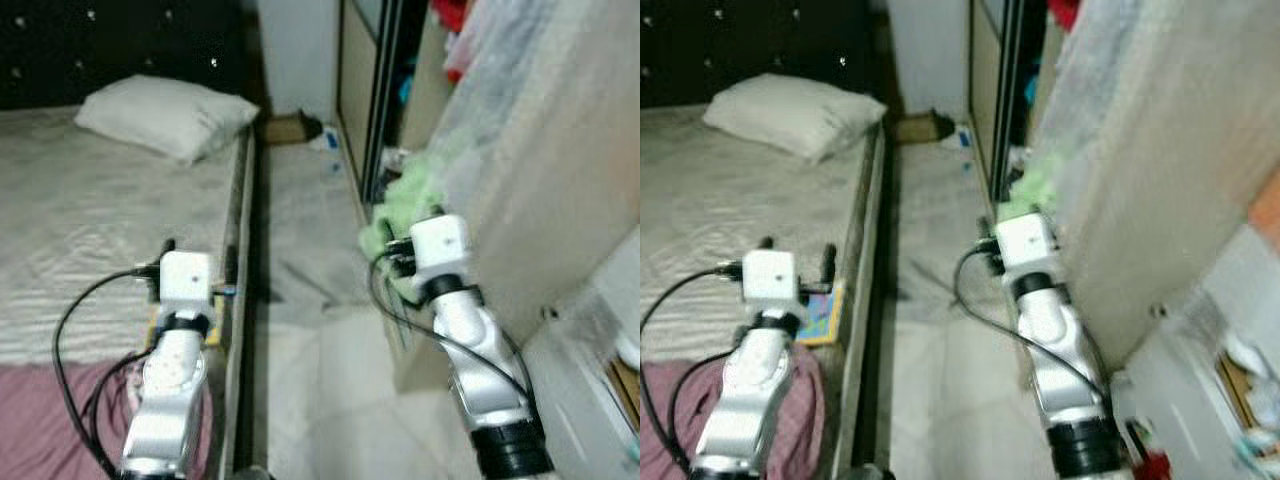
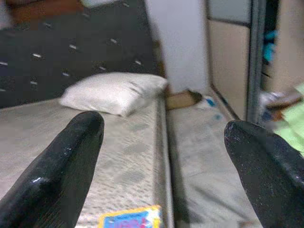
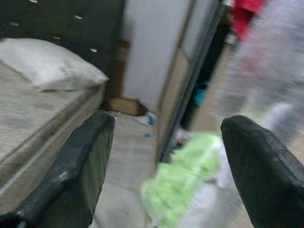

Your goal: Clean up the room

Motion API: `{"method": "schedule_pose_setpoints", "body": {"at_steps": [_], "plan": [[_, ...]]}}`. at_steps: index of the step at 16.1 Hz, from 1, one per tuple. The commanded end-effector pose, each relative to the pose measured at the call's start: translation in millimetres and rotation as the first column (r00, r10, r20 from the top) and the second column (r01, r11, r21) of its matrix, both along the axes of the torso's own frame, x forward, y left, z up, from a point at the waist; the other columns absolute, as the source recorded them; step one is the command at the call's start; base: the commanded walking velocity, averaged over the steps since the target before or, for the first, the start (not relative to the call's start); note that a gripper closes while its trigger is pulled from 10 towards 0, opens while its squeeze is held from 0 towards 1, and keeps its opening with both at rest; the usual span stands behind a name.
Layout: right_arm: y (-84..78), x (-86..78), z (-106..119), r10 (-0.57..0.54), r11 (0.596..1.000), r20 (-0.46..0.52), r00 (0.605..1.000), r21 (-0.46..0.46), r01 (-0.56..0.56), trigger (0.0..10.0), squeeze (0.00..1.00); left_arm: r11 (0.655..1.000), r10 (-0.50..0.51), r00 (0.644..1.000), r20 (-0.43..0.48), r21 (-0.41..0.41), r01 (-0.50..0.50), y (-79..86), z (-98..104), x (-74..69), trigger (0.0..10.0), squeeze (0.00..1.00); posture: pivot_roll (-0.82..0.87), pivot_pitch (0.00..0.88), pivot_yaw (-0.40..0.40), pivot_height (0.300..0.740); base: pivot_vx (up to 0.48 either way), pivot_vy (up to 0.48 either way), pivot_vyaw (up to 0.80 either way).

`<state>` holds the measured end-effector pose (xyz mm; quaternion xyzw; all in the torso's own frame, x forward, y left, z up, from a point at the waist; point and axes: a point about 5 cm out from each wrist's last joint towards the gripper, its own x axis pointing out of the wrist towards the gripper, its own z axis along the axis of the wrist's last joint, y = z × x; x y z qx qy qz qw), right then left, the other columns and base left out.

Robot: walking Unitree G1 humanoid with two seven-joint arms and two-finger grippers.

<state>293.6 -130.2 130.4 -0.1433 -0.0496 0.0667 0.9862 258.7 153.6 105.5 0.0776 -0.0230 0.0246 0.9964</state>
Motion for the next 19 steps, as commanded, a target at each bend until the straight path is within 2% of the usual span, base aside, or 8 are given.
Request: {"method": "schedule_pose_setpoints", "body": {"at_steps": [1, 19], "plan": [[-6.2, -0.3, -0.2, -0.014, 1.000, -0.004, 1.000, -0.004, 0.014, 10.0, 0.00, 1.000, -0.005, 1.000, 0.008, -0.009, 0.005, -4.0, 1.7, -1.2, 10.0, 0.00, -0.09, 0.000, 0.015, 0.740, 0.000, 0.000, 0.80], [-2.7, 3.3, 1.7, 0.017, 1.000, -0.003, 1.000, 0.021, -0.017, 10.0, 0.00, 1.000, -0.007, 1.000, -0.011, -0.027, 0.007, -4.1, -0.4, -2.2, 10.0, 0.00, -0.08, 0.000, 0.014, 0.740, 0.000, 0.000, 0.80]]}}
